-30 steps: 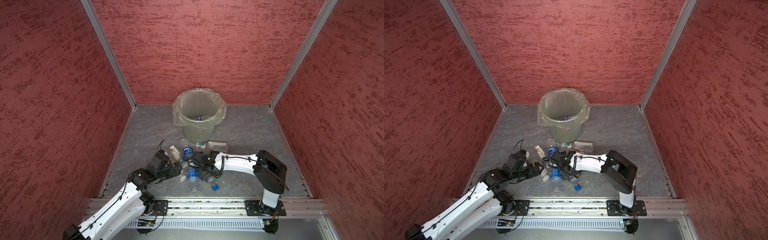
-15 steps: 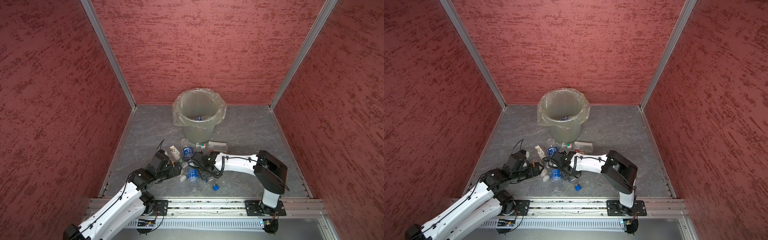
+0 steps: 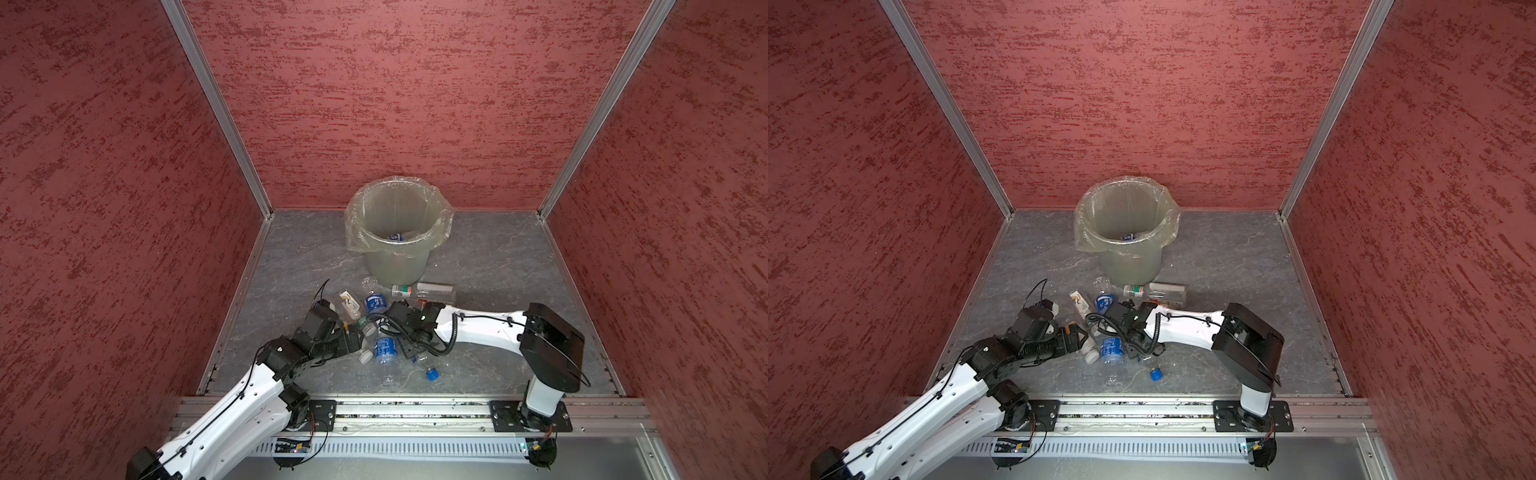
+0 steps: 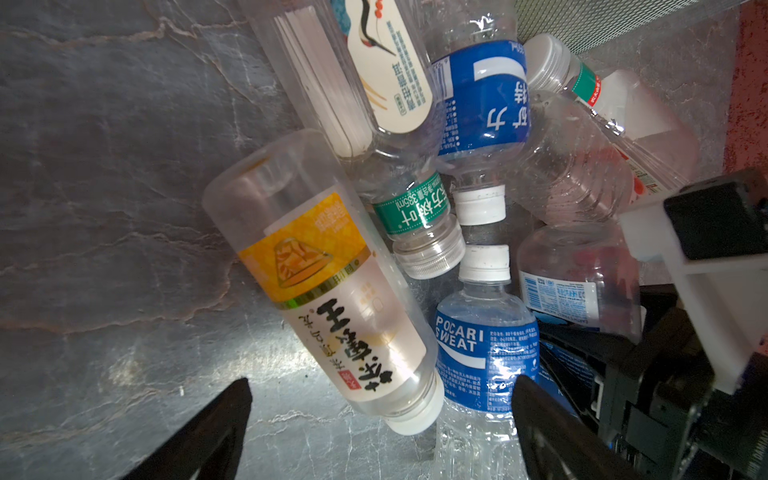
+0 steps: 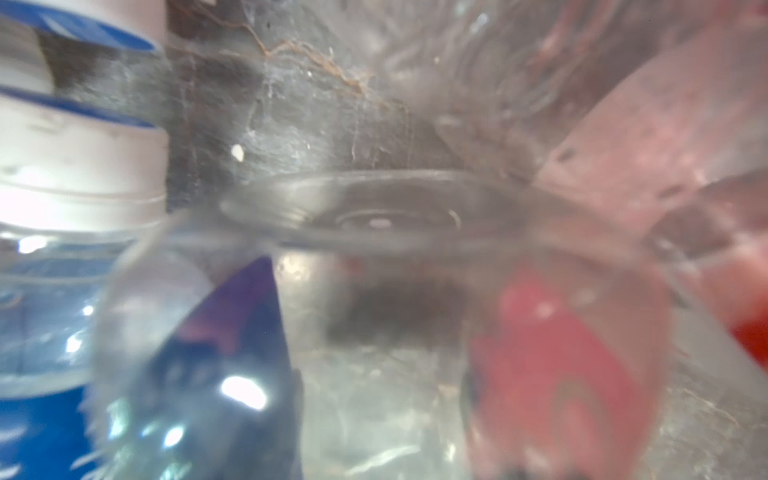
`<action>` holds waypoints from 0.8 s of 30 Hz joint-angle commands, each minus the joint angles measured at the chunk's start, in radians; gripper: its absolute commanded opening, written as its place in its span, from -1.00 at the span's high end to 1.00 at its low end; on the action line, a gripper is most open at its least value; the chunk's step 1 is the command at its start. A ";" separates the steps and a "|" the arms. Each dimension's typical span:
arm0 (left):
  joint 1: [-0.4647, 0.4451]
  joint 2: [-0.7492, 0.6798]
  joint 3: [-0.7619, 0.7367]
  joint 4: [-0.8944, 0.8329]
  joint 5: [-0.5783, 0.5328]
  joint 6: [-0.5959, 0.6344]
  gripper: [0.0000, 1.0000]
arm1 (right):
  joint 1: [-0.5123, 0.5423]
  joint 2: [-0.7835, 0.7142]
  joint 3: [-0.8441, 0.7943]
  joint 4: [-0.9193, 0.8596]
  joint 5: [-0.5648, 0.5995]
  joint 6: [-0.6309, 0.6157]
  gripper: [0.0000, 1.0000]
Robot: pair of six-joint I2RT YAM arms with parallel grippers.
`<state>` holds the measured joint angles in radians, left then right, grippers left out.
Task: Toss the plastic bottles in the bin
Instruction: 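Lift the clear bottle with the right gripper and raise it toward the wastebasket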
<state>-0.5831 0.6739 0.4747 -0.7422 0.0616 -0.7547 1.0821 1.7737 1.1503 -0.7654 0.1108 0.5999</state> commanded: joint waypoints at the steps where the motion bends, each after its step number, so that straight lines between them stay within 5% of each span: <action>1: 0.001 -0.007 0.021 -0.006 -0.004 0.001 -0.96 | 0.012 -0.053 -0.009 -0.022 0.030 0.022 0.04; 24: -0.003 0.004 0.021 0.012 0.001 -0.002 -0.96 | 0.022 -0.477 -0.130 0.111 0.226 0.003 0.22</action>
<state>-0.5835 0.6758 0.4751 -0.7414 0.0620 -0.7551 1.0977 1.3579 1.0405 -0.6983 0.2638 0.5999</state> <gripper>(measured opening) 0.979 0.566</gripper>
